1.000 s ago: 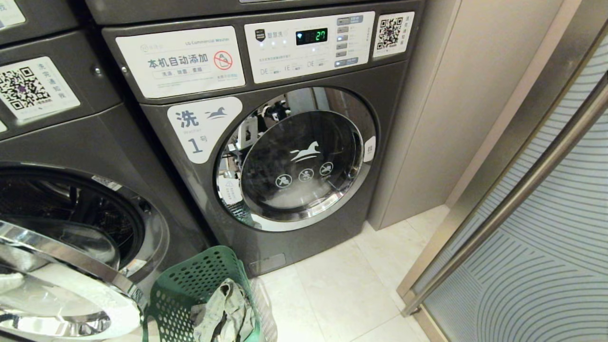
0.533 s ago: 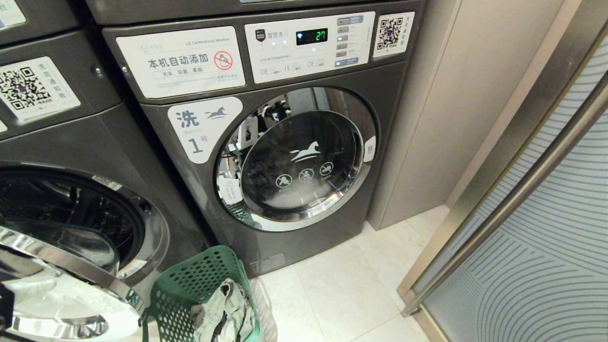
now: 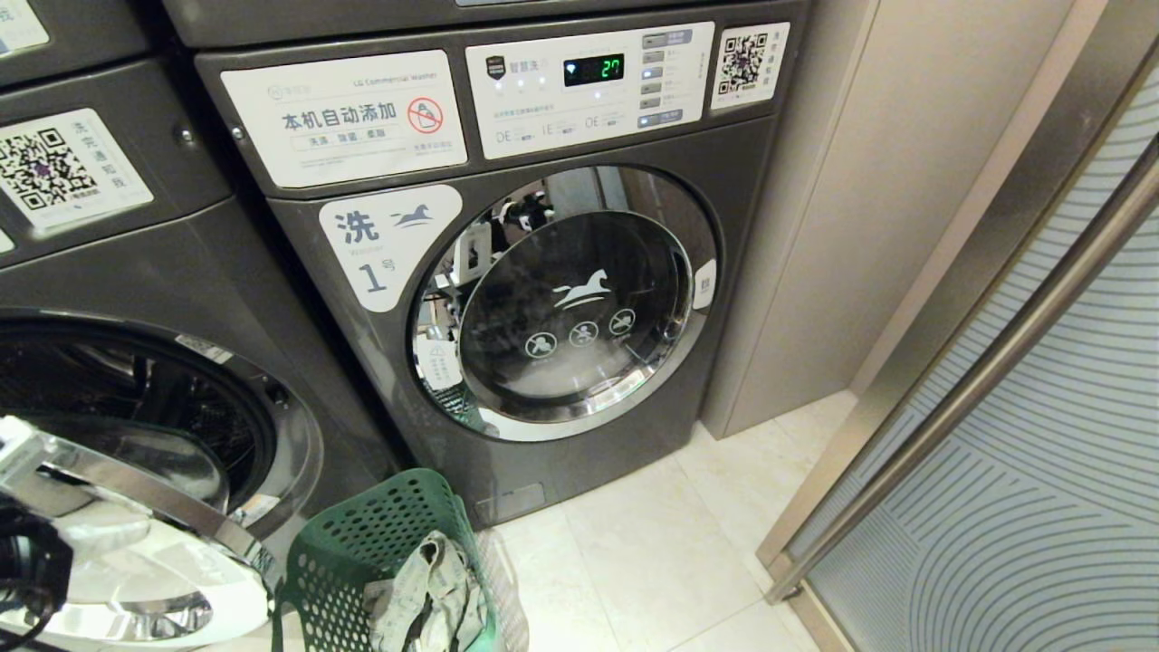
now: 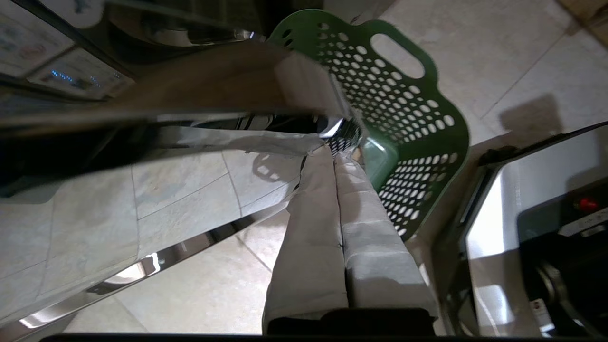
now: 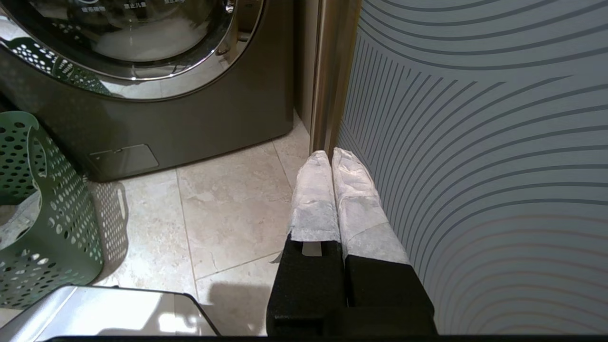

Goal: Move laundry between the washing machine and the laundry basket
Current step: Close the washing machine door with the left hand

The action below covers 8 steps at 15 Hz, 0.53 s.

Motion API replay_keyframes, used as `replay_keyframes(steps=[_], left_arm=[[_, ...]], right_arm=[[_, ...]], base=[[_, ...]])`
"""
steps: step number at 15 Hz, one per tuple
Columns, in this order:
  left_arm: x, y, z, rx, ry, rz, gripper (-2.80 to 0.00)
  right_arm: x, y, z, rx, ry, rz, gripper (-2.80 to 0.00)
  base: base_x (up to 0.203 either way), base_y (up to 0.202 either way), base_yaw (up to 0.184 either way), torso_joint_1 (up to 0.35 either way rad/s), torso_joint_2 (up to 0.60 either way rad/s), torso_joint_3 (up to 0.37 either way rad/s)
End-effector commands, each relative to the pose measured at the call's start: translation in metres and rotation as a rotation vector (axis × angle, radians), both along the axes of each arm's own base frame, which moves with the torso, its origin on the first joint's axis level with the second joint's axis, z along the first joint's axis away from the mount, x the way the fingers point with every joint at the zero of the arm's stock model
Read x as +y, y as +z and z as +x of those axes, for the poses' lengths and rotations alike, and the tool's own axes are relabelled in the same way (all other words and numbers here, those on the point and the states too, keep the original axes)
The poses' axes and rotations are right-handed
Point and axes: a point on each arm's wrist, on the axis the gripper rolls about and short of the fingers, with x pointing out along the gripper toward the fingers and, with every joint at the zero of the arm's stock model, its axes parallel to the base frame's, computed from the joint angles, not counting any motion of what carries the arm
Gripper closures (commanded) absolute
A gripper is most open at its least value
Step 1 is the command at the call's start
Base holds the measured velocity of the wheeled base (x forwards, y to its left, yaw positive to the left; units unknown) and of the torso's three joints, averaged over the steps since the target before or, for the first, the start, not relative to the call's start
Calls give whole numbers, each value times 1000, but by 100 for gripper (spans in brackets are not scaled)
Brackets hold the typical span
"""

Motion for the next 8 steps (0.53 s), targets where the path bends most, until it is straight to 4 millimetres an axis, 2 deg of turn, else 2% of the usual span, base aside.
replay_keyframes(steps=[1,4,8], left_arm=[[6,-14,14,28,4,24,0],[18,-14,28,32,34,52,0],[16,-10,43,20,16,41,0]], right_arm=[[0,0,0,0,1,0,0],[0,0,0,0,1,-1,0],[0,0,0,0,1,-2,0]], base=[[0,0,0,0,0,0],[0,0,0,0,0,0],[0,0,0,0,0,0]])
